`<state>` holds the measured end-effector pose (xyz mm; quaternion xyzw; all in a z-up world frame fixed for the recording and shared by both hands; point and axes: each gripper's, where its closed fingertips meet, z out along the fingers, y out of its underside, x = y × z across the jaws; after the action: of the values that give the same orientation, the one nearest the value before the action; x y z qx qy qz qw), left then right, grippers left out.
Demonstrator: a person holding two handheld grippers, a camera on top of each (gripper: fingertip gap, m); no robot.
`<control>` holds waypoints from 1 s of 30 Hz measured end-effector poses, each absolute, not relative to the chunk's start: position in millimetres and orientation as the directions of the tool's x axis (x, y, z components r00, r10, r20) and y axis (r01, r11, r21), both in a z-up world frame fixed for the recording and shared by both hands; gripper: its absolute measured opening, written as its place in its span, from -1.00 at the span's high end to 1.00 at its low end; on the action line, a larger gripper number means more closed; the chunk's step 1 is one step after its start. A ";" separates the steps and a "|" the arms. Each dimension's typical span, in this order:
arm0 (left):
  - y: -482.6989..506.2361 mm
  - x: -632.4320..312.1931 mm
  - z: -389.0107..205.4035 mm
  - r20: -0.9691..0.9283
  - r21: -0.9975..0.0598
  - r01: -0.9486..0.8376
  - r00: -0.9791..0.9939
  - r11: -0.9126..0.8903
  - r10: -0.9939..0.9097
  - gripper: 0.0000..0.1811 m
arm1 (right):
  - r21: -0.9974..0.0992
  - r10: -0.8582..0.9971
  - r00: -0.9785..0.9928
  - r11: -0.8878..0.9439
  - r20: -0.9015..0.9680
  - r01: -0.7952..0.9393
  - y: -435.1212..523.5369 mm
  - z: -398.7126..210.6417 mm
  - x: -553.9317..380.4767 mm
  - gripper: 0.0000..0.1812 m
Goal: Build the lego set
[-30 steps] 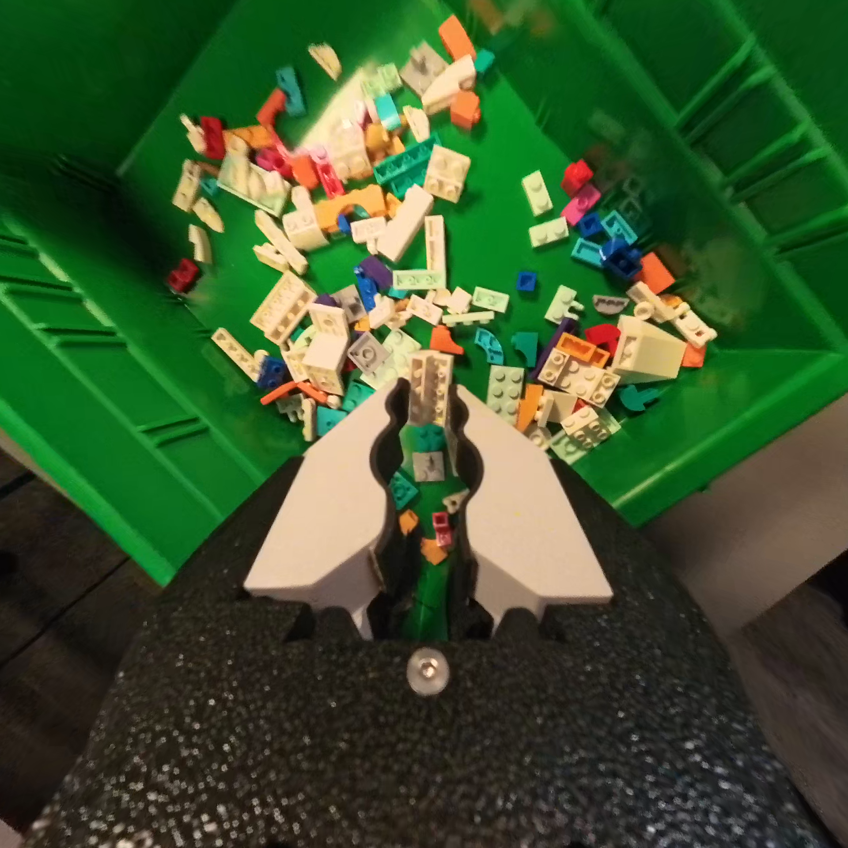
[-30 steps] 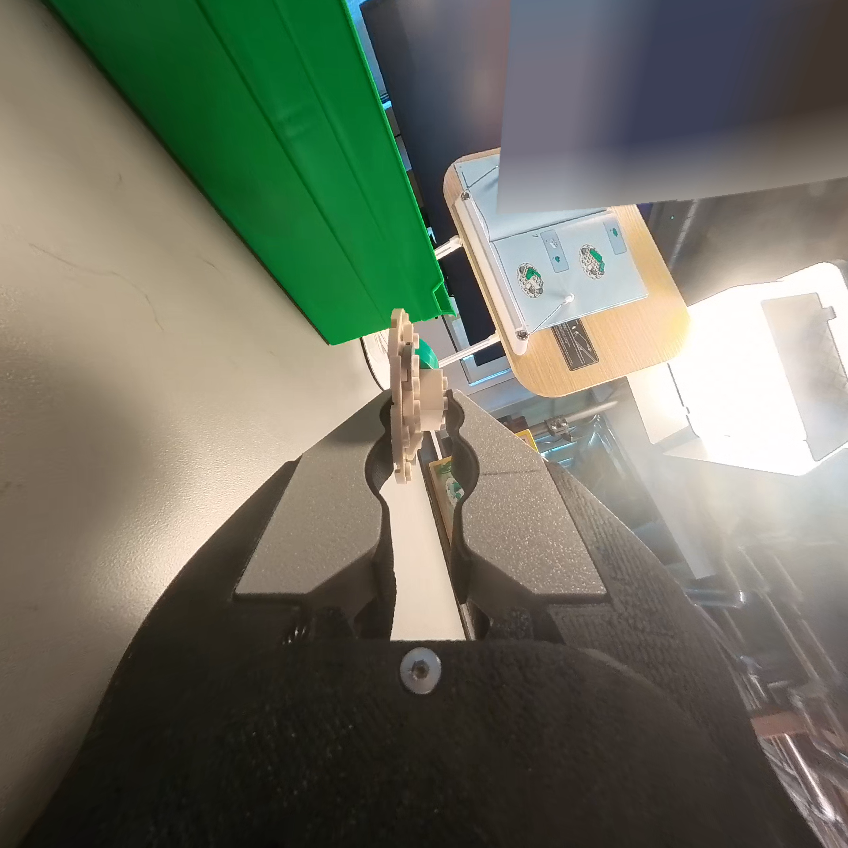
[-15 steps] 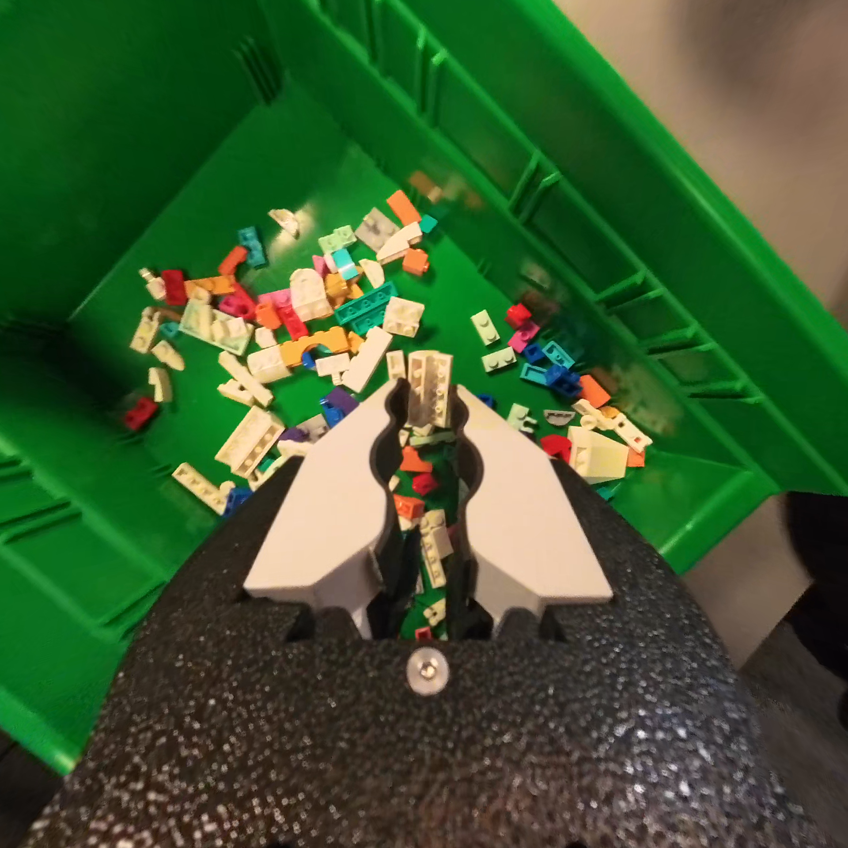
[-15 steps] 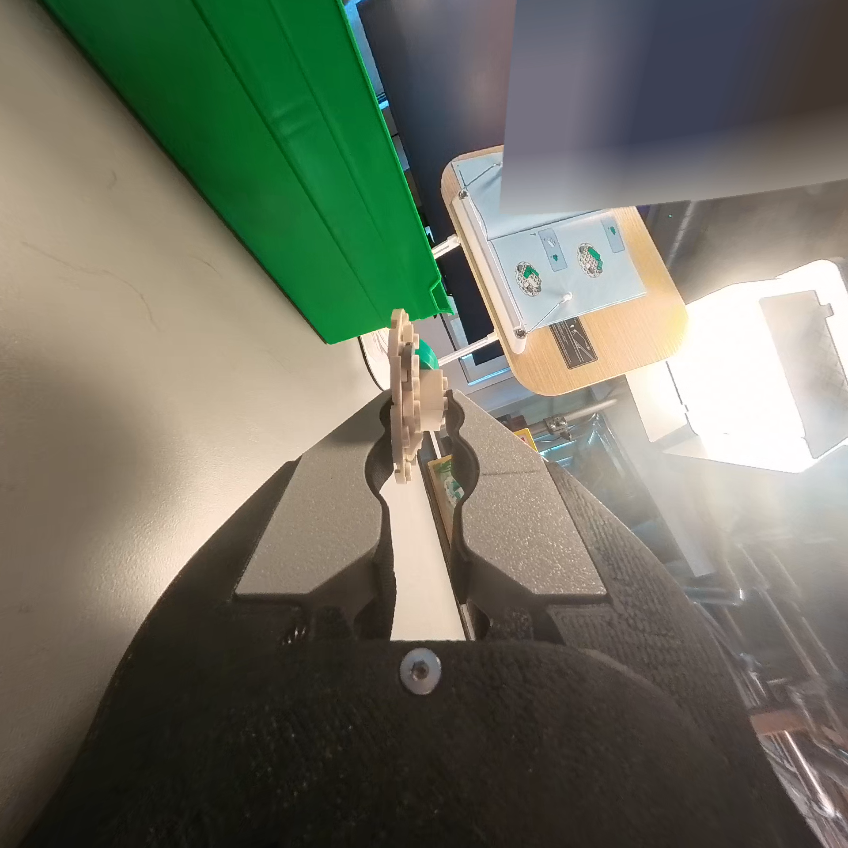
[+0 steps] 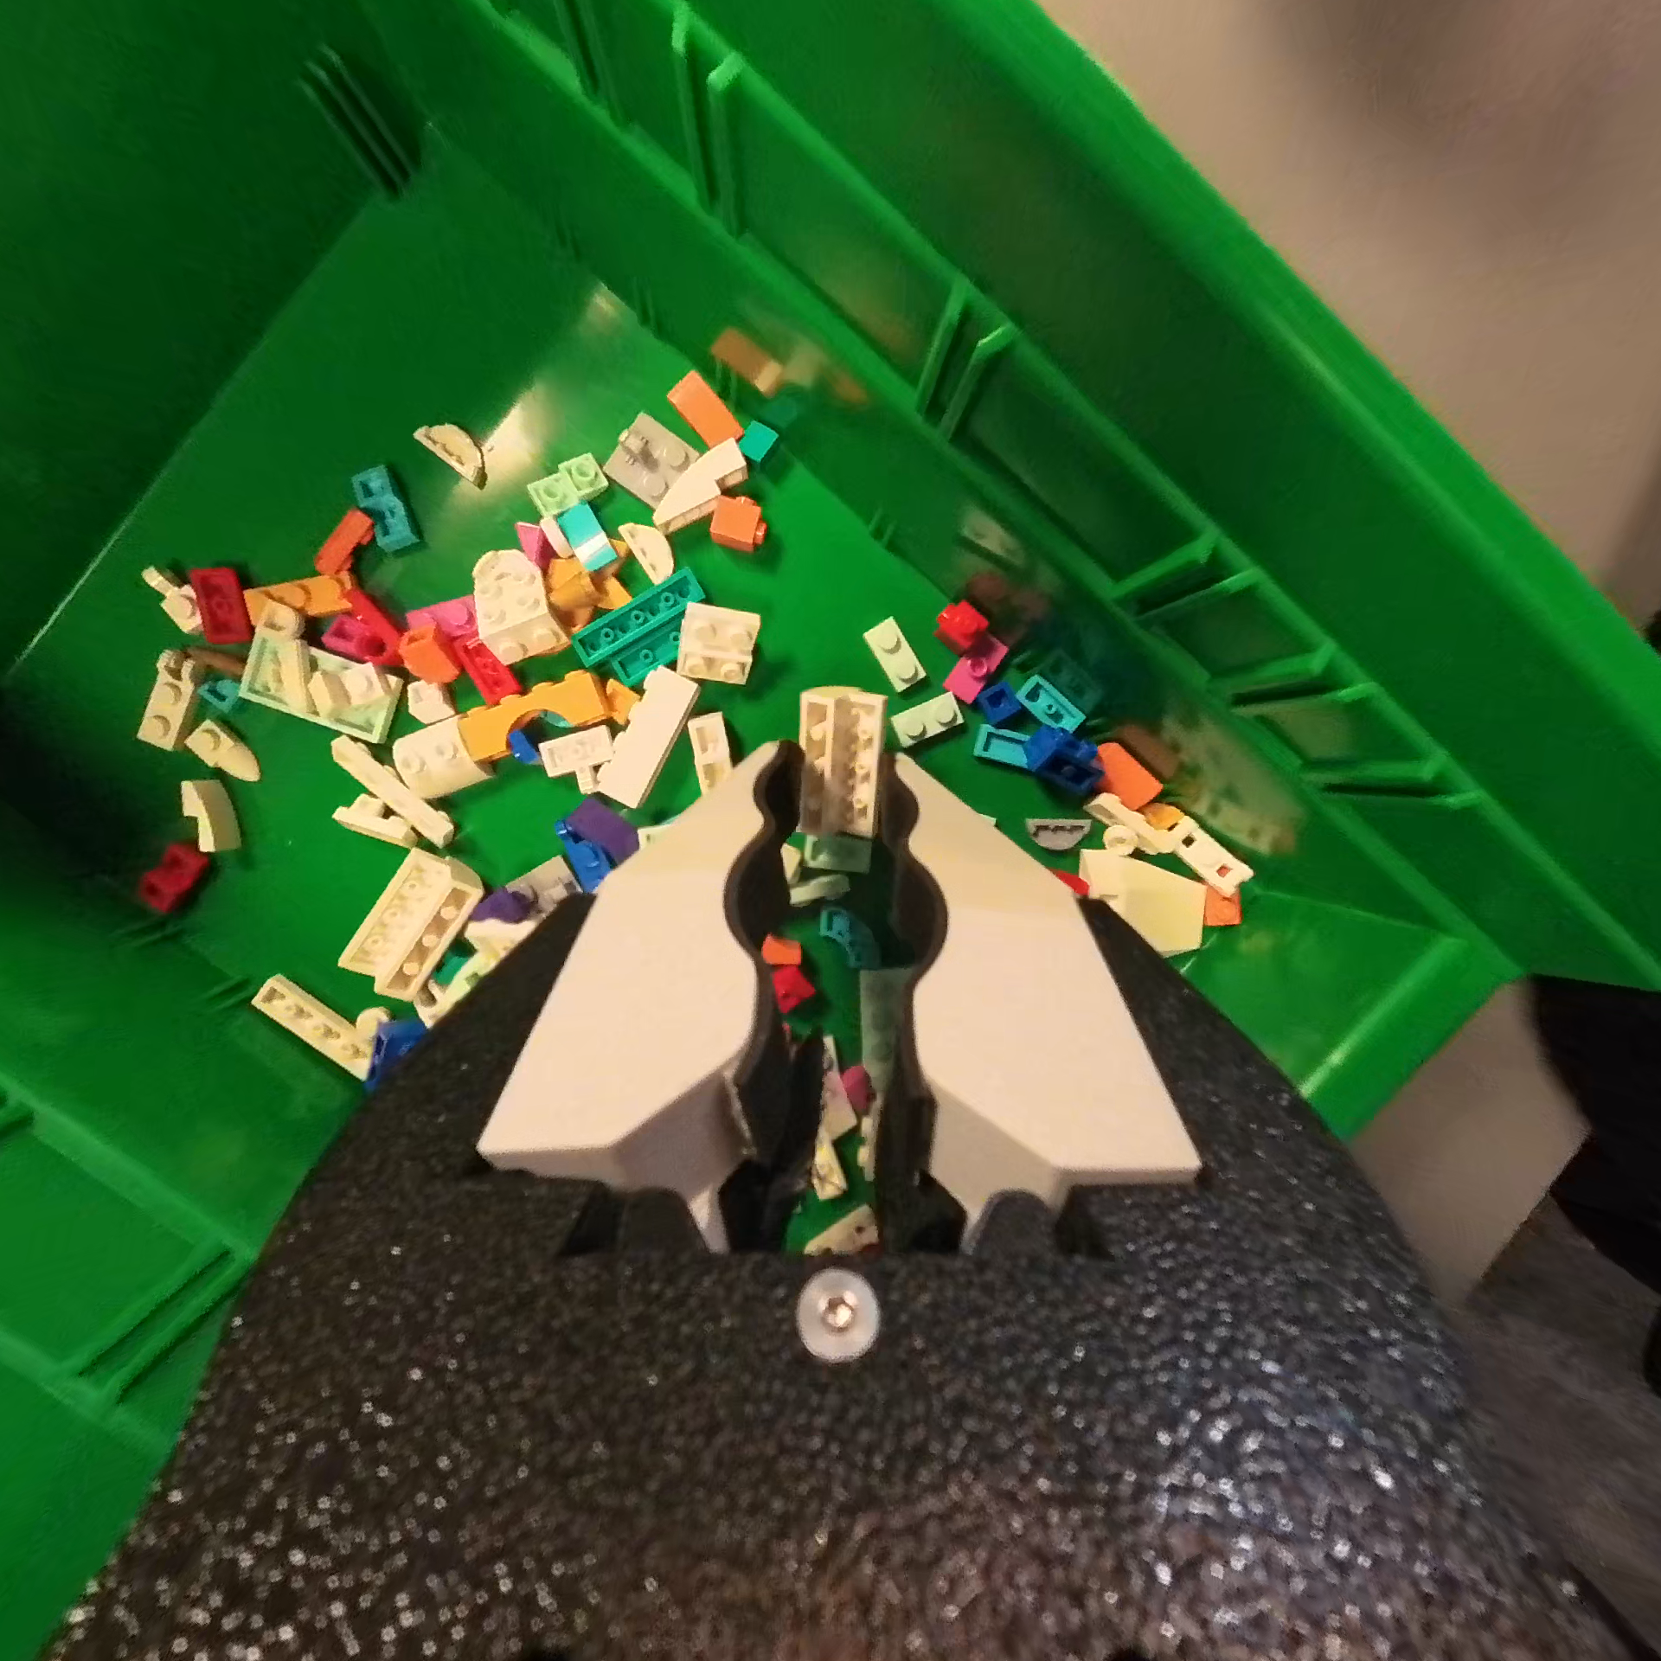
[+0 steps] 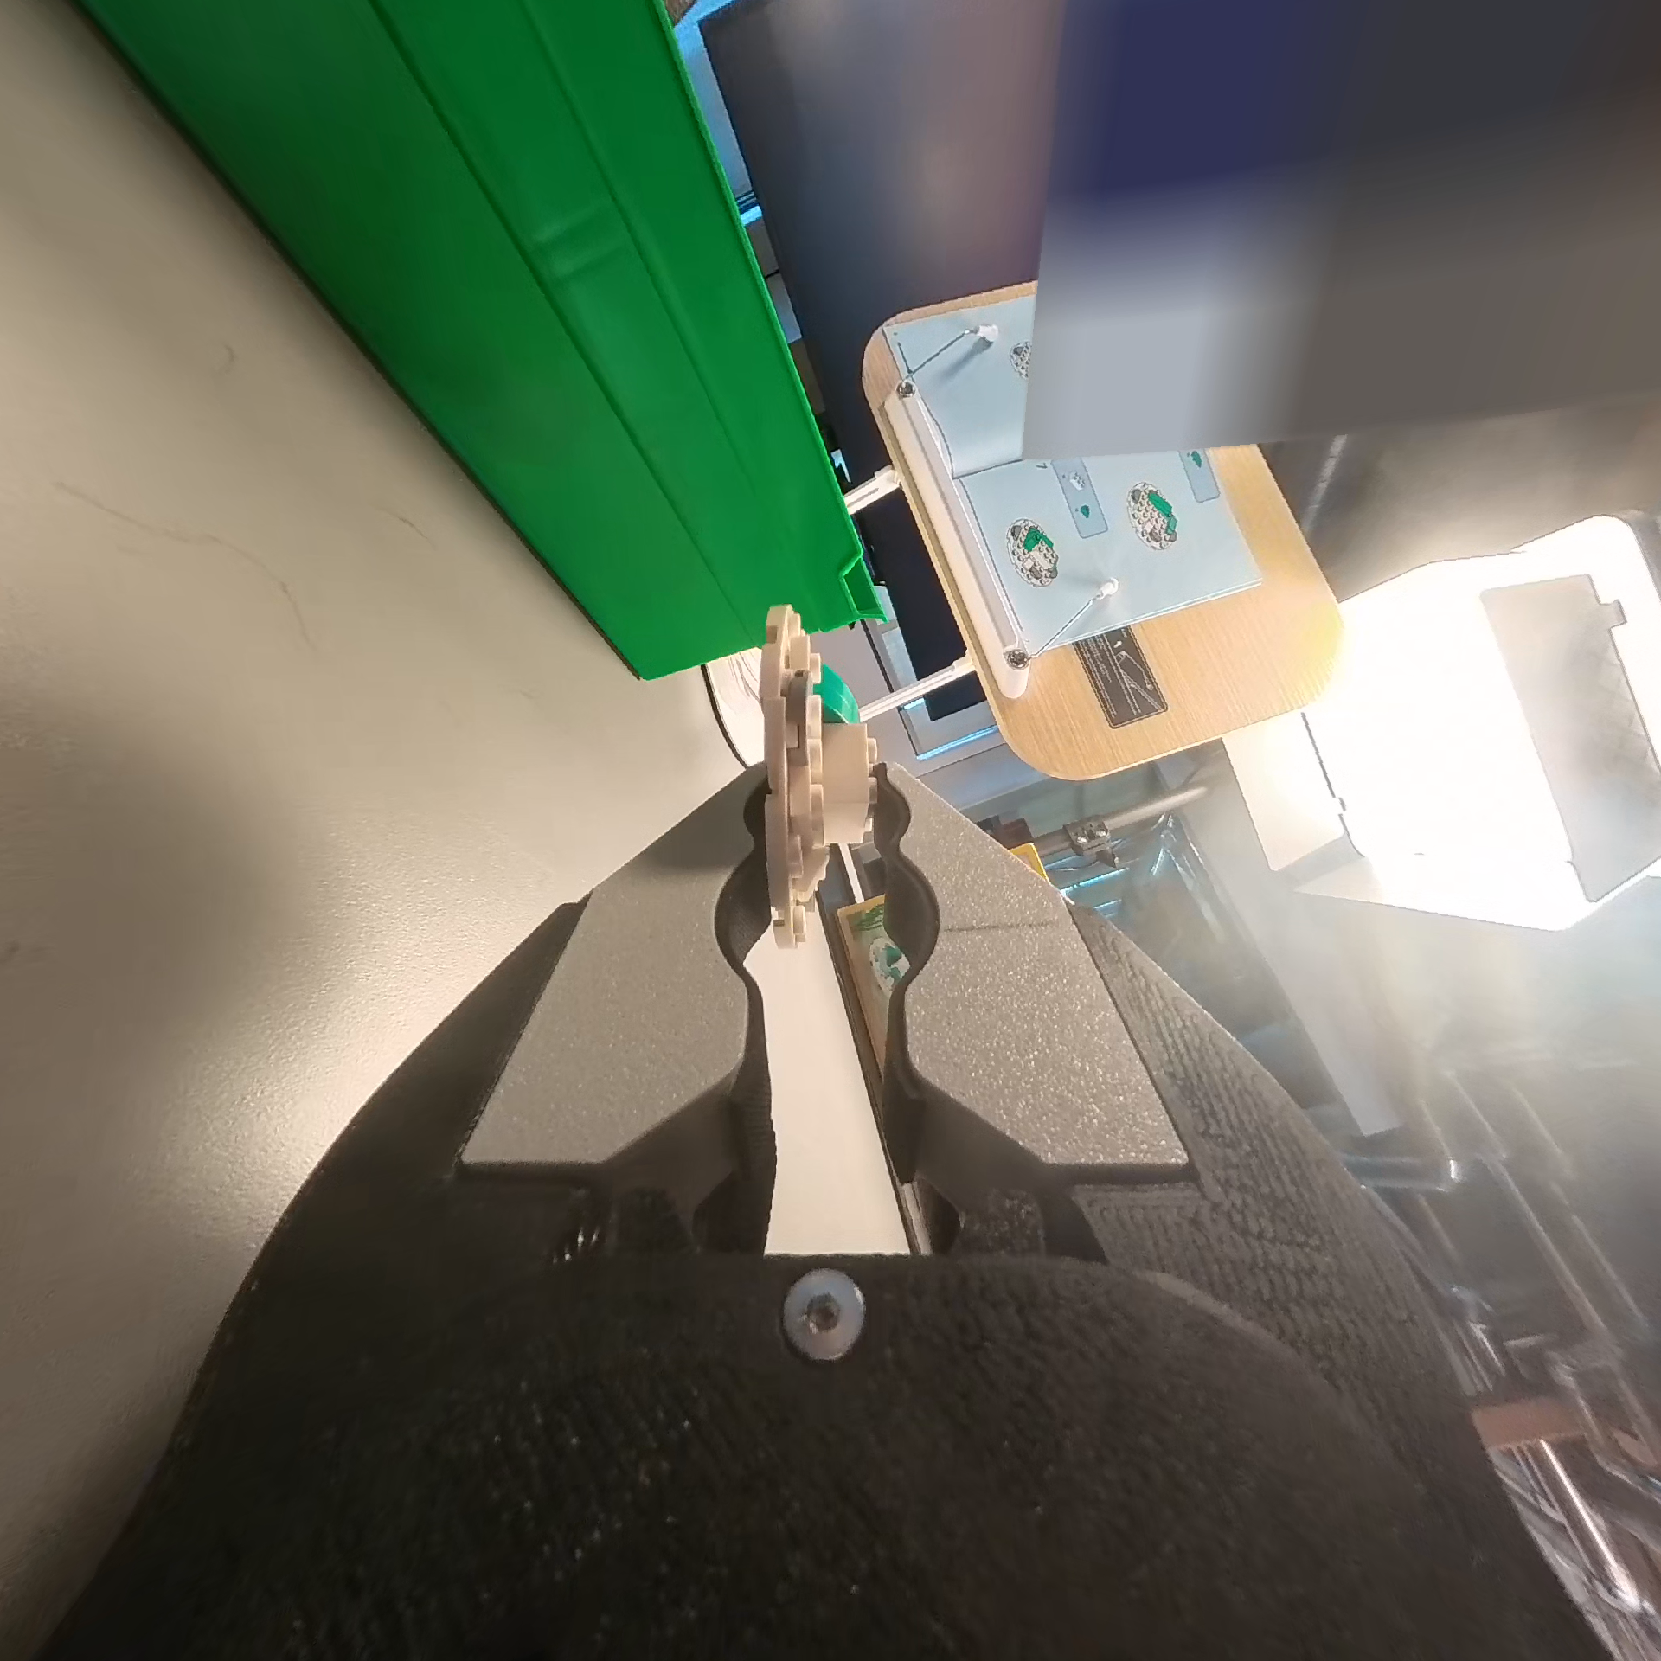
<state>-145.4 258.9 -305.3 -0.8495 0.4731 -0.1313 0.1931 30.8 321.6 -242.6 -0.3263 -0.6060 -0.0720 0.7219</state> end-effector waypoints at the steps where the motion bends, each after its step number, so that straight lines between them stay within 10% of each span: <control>1: 259.6 -145.1 -305.9 0.032 -0.452 -0.757 0.515 -0.472 -0.856 0.83 | -0.384 0.292 0.255 0.776 0.922 0.500 321.7 -242.7 30.7 0.80; 16: 264.3 -149.6 -298.6 -0.018 -0.439 -0.780 0.504 -0.446 -0.864 0.70 | -0.387 0.297 0.253 0.777 0.921 0.497 321.5 -243.2 30.1 0.80; 30: 284.3 -219.2 -292.5 -0.071 -0.141 -0.862 0.499 -0.487 -0.863 0.57 | -0.387 0.300 0.248 0.776 0.921 0.498 322.0 -244.9 29.1 0.80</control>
<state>-219.2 284.3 -292.5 -0.8622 0.5003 -0.0047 0.0793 29.1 322.0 -244.9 -0.3277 -0.6095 -0.0688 0.7186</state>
